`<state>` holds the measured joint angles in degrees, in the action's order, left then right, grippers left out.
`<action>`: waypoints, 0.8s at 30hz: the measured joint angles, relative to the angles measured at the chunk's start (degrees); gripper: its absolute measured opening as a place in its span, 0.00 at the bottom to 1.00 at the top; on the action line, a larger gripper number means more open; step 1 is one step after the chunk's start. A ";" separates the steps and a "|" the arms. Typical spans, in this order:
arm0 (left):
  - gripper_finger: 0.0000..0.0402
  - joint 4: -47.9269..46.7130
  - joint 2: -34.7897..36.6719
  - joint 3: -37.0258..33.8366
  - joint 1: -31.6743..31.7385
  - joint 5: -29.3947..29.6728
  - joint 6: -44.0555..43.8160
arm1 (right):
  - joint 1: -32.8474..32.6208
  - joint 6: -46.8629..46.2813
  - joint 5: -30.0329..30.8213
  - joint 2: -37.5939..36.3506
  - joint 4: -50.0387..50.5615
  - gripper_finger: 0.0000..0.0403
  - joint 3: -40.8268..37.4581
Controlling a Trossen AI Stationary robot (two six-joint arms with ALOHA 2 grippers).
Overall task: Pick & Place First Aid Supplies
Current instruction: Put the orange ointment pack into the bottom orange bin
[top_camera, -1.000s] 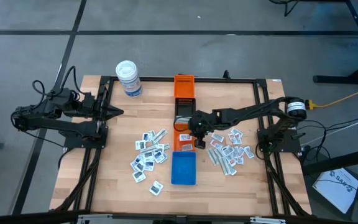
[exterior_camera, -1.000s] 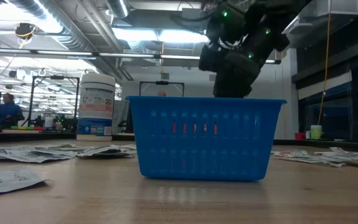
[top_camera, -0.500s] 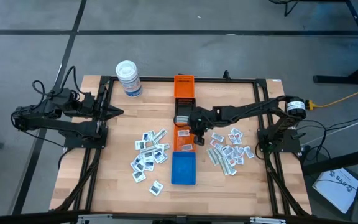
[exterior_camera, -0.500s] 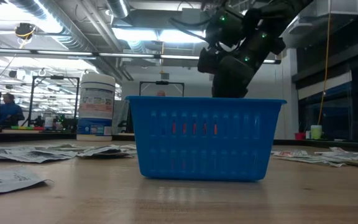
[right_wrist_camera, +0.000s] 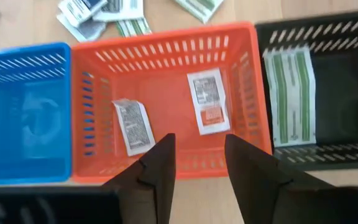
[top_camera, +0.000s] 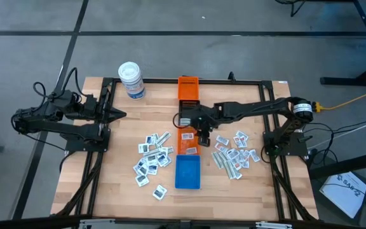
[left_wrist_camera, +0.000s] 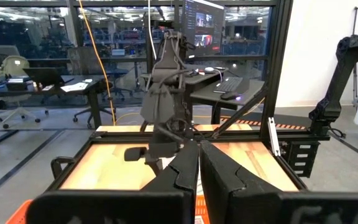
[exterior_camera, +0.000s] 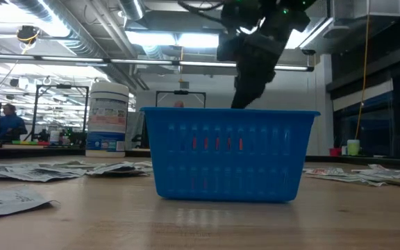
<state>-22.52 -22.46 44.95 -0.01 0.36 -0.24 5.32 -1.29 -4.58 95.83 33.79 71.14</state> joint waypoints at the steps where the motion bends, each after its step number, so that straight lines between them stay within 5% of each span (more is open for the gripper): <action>1: 0.03 0.00 0.00 0.00 0.02 0.02 -0.01 | -0.12 -0.35 0.00 0.00 0.38 0.35 0.44; 14: 0.02 0.00 0.00 0.00 0.02 0.02 -0.01 | -11.17 -3.23 3.03 0.00 0.48 0.35 1.35; 24: 0.03 0.00 0.01 0.00 0.02 0.00 0.02 | -25.85 -21.00 3.42 0.00 0.79 0.35 1.35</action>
<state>-22.52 -22.45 44.95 0.01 0.36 -0.23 -20.54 -22.28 -1.16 95.83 34.58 72.49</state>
